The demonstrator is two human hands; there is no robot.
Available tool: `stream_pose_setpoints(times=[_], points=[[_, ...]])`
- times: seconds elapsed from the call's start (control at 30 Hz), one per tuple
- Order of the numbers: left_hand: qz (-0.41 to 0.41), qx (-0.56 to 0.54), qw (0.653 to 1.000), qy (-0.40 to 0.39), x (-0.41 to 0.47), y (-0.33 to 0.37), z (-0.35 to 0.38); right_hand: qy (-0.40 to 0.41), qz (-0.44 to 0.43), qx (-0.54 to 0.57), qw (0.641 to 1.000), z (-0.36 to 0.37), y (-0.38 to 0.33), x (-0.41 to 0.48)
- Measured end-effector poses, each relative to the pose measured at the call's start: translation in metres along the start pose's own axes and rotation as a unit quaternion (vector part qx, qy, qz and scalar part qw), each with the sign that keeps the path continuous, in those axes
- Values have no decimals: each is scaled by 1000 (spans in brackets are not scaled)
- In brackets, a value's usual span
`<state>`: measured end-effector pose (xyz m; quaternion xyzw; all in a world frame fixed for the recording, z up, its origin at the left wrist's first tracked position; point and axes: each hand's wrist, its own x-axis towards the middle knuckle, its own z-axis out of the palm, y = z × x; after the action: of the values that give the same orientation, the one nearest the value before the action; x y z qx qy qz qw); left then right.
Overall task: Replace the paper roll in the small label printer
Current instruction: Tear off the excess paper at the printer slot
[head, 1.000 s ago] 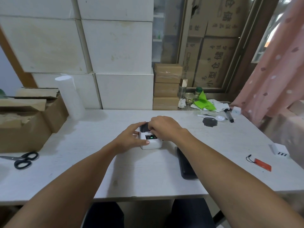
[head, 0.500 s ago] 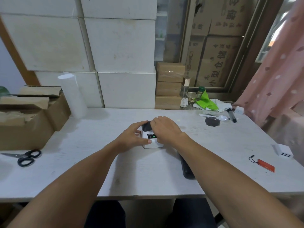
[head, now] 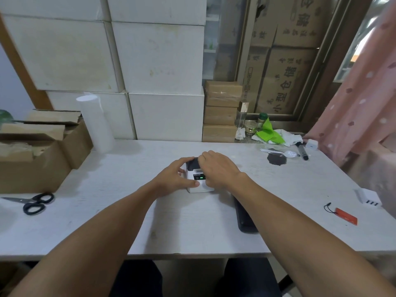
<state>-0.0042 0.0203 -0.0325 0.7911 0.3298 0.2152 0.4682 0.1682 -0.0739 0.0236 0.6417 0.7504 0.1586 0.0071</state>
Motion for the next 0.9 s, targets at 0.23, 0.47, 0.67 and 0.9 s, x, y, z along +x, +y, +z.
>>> stream_pose_setpoints(times=[0.23,0.47,0.67,0.9], points=[[-5,4,1000,-7,2,1,-1,41,4,61,997,0,10,-4],[-1,-10,1000,-4,1,-3,2,53,18,89,994,6,8,0],[1,-6,1000,0,2,-4,4,28,26,56,998,-5,1,10],[-11,17,1000,-5,3,0,2,5,21,95,995,-19,8,7]])
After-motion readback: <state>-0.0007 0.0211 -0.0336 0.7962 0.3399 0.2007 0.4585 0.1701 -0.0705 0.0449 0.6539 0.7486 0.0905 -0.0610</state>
